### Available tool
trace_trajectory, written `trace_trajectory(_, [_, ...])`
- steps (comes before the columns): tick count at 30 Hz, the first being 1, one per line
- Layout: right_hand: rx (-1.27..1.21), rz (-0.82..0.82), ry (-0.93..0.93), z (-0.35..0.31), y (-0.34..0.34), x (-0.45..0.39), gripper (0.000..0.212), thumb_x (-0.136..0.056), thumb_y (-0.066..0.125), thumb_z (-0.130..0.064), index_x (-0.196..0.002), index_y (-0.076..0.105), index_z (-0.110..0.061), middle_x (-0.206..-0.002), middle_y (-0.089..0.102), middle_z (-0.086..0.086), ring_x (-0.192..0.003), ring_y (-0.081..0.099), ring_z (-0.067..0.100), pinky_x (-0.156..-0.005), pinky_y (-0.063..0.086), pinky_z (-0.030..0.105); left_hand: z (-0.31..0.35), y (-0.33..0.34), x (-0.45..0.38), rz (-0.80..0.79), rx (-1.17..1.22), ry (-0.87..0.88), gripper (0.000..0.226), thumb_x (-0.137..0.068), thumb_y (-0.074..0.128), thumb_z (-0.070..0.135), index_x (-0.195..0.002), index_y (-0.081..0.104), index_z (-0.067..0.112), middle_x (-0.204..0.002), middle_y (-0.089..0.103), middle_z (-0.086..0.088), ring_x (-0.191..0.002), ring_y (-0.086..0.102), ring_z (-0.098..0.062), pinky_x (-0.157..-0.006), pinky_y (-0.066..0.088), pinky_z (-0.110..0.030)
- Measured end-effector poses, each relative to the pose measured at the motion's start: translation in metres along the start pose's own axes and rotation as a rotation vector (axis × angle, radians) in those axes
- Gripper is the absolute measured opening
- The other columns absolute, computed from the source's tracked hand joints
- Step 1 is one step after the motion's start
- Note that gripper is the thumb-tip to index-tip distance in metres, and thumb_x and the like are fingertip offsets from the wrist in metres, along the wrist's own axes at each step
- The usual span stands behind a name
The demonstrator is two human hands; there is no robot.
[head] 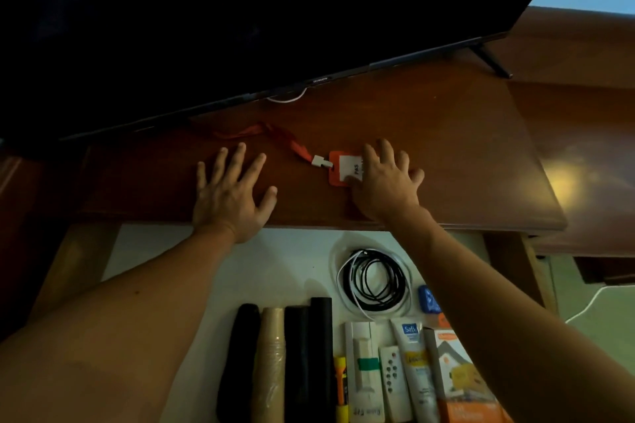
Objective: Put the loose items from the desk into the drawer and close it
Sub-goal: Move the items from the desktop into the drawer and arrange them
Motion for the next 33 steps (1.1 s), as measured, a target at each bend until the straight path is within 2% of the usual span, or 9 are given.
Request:
trace_trajectory(3, [-0.061, -0.075, 0.049, 0.005, 0.001, -0.006, 0.077, -0.097, 0.054, -0.049, -0.157, 0.016, -0.02, -0.16, 0.023, 0.007, -0.146, 0.019, 0.039, -0.111, 0.017, 0.068, 0.001, -0.001, -0.003, -0.019, -0.002, 0.006, 0.073, -0.092, 0.025, 0.068, -0.157, 0.021, 0.037, -0.168, 0.011, -0.003, -0.154, 0.007, -0.03, -0.121, 0.005, -0.059])
trace_trajectory(8, [-0.196, -0.089, 0.109, 0.008, -0.002, 0.015, 0.057, -0.091, 0.067, -0.045, -0.135, 0.046, -0.016, -0.138, 0.039, 0.015, -0.128, 0.041, 0.037, -0.106, 0.04, 0.057, 0.003, -0.009, -0.001, -0.158, 0.071, -0.073, 0.072, -0.095, 0.031, 0.068, -0.158, 0.014, 0.038, -0.169, 0.0, 0.002, -0.155, -0.003, -0.025, -0.121, -0.003, -0.059])
trace_trajectory(12, [-0.582, -0.258, 0.142, 0.005, -0.007, 0.042, 0.031, -0.098, 0.059, -0.019, -0.127, 0.051, -0.009, -0.121, 0.06, 0.012, -0.097, 0.061, 0.022, -0.071, 0.054, 0.028, 0.035, -0.036, 0.022, -0.17, 0.341, -0.147, 0.076, -0.098, 0.053, 0.038, -0.158, 0.007, 0.039, -0.169, 0.002, 0.003, -0.155, 0.0, -0.028, -0.121, 0.001, -0.062])
trace_trajectory(15, [-0.742, -0.368, 0.07, 0.001, -0.022, 0.068, 0.022, -0.101, 0.054, -0.017, -0.12, 0.057, -0.007, -0.106, 0.065, 0.01, -0.097, 0.065, 0.024, -0.073, 0.054, 0.03, 0.07, -0.054, 0.047, -0.135, 0.371, 0.038, 0.079, -0.099, 0.052, 0.025, -0.157, 0.001, 0.043, -0.168, -0.007, 0.006, -0.154, -0.01, -0.026, -0.12, -0.003, -0.063])
trace_trajectory(19, [-1.253, -0.596, 0.035, -0.001, -0.053, 0.103, 0.024, -0.099, 0.056, -0.017, -0.12, 0.062, -0.006, -0.094, 0.063, 0.009, -0.086, 0.062, 0.02, -0.072, 0.051, 0.03, 0.102, -0.075, 0.064, -0.178, 0.532, 0.106, 0.052, -0.103, 0.027, 0.055, -0.154, 0.019, 0.049, -0.167, 0.0, 0.016, -0.152, -0.021, -0.023, -0.115, -0.018, -0.06])
trace_trajectory(23, [-1.572, -0.682, -0.112, -0.004, -0.08, 0.115, 0.04, -0.094, 0.056, -0.004, -0.135, 0.057, 0.0, -0.11, 0.064, 0.017, -0.1, 0.062, 0.028, -0.085, 0.052, 0.038, 0.134, -0.102, 0.082, -0.17, 1.055, 0.1, 0.028, -0.107, 0.035, 0.038, -0.119, 0.06, 0.045, -0.127, 0.064, 0.015, -0.137, 0.047, -0.027, -0.119, 0.021, -0.058])
trace_trajectory(26, [-1.546, -0.367, -0.091, -0.006, -0.097, 0.115, 0.037, -0.092, 0.062, 0.0, -0.129, 0.058, -0.001, -0.114, 0.067, 0.02, -0.097, 0.069, 0.03, -0.077, 0.057, 0.037, 0.15, -0.12, 0.096, -0.2, 1.246, 0.04, 0.026, -0.108, 0.039, 0.021, -0.098, 0.063, 0.02, -0.076, 0.069, 0.002, -0.08, 0.068, -0.033, -0.079, 0.054, -0.044])
trace_trajectory(30, [-1.063, 0.28, -0.155, 0.001, -0.121, 0.118, 0.025, -0.093, 0.068, -0.009, -0.116, 0.06, -0.011, -0.108, 0.068, 0.004, -0.087, 0.072, 0.011, -0.067, 0.058, 0.02, 0.147, -0.13, 0.102, -0.211, 1.087, 0.113, 0.028, -0.107, 0.043, 0.031, -0.093, 0.057, 0.011, -0.064, 0.049, -0.003, -0.054, 0.048, -0.02, -0.052, 0.041, -0.036])
trace_trajectory(33, [-0.595, 0.433, -0.415, -0.005, -0.129, 0.122, 0.019, -0.097, 0.061, -0.011, -0.115, 0.06, -0.015, -0.113, 0.066, 0.001, -0.094, 0.066, 0.007, -0.07, 0.058, 0.019, 0.138, -0.142, 0.106, -0.185, 0.823, 0.256, 0.03, -0.105, 0.046, 0.032, -0.084, 0.057, 0.014, -0.062, 0.048, 0.002, -0.05, 0.04, -0.011, -0.05, 0.031, -0.028])
Point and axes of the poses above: each hand's wrist, its own x-axis away from the middle knuckle, its own y-axis out of the palm, z = x × y, the point moved 4 cm from there along -x, towards the middle knuckle
